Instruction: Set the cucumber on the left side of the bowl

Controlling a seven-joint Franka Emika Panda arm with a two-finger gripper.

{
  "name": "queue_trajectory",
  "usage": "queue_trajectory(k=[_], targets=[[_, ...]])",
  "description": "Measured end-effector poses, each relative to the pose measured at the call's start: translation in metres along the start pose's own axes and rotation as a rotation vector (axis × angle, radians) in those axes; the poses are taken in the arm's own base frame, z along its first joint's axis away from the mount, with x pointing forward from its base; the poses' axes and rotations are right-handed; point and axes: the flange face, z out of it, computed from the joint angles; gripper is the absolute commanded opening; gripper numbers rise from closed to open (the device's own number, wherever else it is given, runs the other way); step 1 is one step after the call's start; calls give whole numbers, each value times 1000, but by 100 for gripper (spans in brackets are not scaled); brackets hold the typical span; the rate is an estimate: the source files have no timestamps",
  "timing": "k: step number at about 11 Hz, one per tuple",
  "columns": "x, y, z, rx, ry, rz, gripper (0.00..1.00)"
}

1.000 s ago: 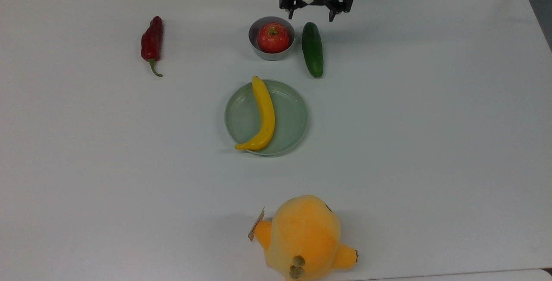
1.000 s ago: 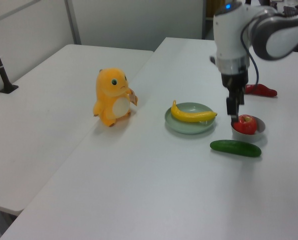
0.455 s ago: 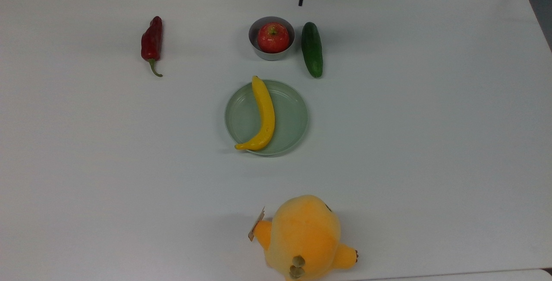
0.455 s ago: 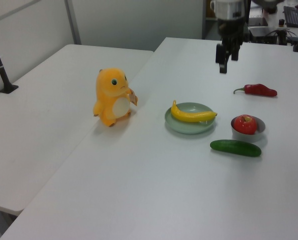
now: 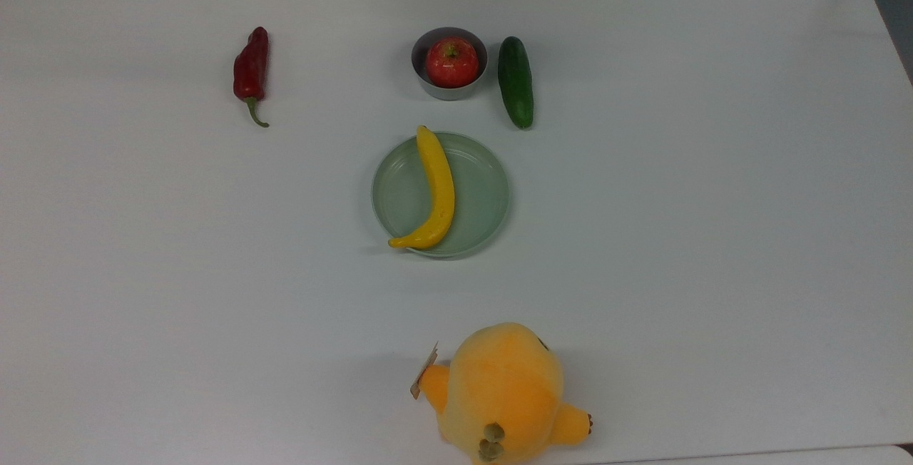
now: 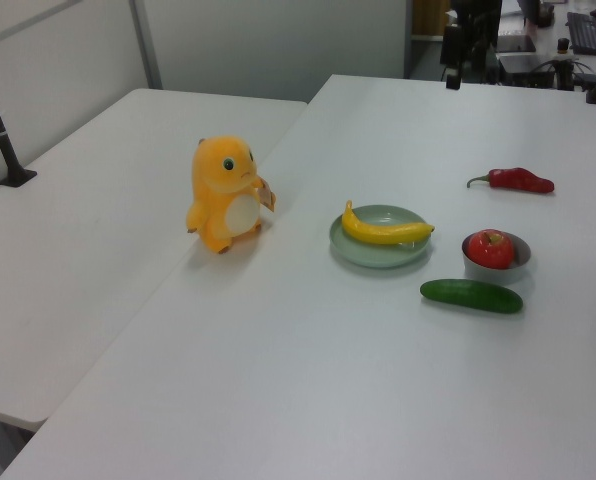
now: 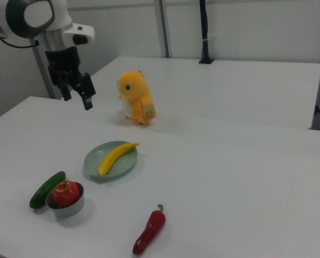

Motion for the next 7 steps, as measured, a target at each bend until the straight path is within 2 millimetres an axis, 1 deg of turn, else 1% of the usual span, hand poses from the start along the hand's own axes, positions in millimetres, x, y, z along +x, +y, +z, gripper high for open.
queue_trajectory(k=[2,3,4,5,7], targets=[[5,30,-5,28,5,-89,100],[7,43,-6,60,5,-168,100],[9,52,-6,99,10,-264,100],[10,55,-7,124,17,-325,100],[10,51,-7,132,27,-349,100]])
